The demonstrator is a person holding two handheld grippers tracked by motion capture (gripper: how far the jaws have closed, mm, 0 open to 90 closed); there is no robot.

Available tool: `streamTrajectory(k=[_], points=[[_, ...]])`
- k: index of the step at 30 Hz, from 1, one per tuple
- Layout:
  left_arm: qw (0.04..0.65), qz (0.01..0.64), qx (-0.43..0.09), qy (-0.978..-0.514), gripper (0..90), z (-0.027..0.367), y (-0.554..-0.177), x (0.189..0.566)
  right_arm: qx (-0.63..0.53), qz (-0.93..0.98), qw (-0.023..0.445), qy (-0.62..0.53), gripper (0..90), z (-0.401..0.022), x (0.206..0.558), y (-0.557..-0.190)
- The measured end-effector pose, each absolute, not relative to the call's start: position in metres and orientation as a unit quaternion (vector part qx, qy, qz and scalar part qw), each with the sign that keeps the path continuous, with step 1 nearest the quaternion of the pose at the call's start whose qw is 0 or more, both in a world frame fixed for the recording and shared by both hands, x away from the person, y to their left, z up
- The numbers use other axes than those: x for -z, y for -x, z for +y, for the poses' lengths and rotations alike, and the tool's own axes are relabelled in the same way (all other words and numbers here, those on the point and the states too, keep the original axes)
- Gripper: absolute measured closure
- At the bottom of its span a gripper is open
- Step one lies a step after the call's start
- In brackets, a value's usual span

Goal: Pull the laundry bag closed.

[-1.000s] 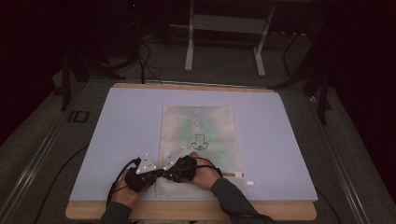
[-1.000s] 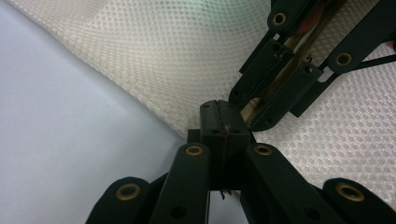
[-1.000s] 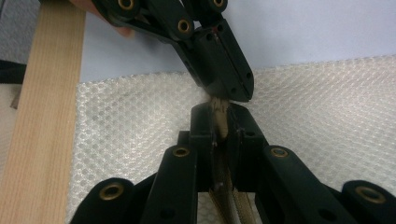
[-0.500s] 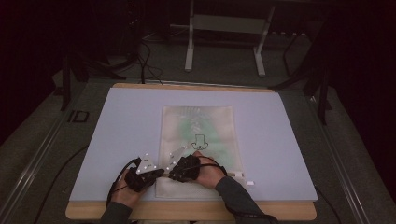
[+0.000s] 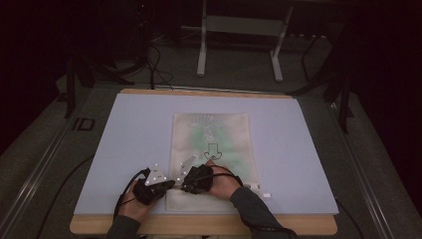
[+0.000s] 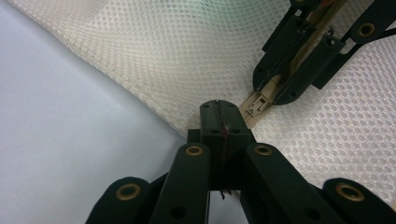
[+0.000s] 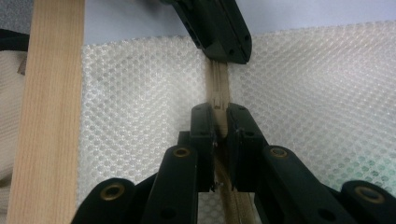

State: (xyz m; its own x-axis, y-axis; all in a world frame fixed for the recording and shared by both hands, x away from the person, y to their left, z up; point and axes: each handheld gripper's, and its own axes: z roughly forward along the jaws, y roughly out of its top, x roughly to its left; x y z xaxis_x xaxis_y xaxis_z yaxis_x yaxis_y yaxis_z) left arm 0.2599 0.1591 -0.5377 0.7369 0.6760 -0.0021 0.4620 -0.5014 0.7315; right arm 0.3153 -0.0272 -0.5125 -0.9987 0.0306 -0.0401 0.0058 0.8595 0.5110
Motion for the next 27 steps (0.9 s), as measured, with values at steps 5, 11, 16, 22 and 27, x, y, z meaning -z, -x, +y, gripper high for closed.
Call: streamTrajectory(k=[5, 11, 16, 22, 27], points=[[0.373, 0.334, -0.141, -0.854, 89.8, 0.16, -0.26, 0.538, -0.269, 0.963, 0.021, -0.013, 82.2, -0.031, 0.513, -0.316], [0.373, 0.334, -0.14, -0.854, 89.8, 0.16, -0.26, 0.538, -0.268, 0.963, 0.018, -0.015, 82.2, -0.035, 0.513, -0.316], [0.374, 0.334, -0.14, -0.854, 89.7, 0.16, -0.26, 0.538, -0.265, 0.964, 0.019, -0.012, 82.2, -0.037, 0.512, -0.317], [0.373, 0.335, -0.142, -0.853, 89.8, 0.159, -0.26, 0.538, -0.259, 0.966, 0.019, -0.012, 82.2, -0.04, 0.511, -0.317], [0.373, 0.335, -0.141, -0.853, 89.8, 0.16, -0.26, 0.538, -0.256, 0.966, 0.017, -0.014, 82.2, -0.043, 0.511, -0.317]])
